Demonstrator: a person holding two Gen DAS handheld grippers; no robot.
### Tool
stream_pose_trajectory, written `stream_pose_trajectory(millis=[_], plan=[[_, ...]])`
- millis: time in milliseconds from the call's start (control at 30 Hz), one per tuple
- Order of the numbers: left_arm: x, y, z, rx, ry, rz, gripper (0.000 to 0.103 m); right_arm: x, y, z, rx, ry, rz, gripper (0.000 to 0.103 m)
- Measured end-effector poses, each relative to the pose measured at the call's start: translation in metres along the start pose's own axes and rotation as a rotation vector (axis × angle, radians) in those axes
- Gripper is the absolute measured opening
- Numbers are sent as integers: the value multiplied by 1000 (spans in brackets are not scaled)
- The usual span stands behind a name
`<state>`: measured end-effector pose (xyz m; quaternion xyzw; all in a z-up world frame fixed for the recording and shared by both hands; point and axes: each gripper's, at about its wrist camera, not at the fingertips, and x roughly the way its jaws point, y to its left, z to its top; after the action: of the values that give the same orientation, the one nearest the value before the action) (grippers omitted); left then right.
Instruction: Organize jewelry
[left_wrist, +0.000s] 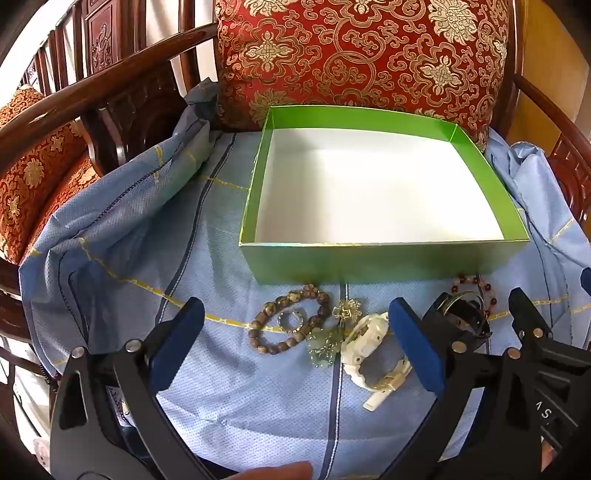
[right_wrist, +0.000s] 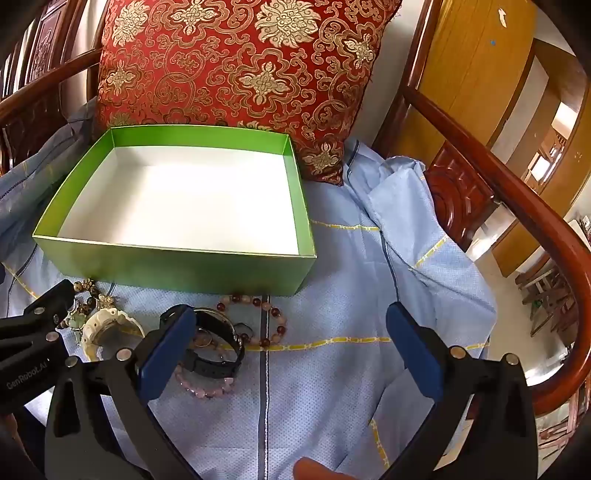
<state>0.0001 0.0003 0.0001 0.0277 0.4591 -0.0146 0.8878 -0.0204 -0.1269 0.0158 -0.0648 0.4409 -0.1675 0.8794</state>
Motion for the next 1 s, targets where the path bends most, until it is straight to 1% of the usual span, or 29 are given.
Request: stream_pose_trajectory(millis=[633, 867, 1000], plan=[[3, 0, -1, 7, 5, 14, 99, 1, 2, -1, -7, 4, -4, 101], [5, 0, -5, 0, 0, 7, 99, 2, 2, -2, -9, 8, -3, 101], [6, 0, -6, 13, 2, 27, 99, 2, 3, -2, -13, 8, -2, 101]])
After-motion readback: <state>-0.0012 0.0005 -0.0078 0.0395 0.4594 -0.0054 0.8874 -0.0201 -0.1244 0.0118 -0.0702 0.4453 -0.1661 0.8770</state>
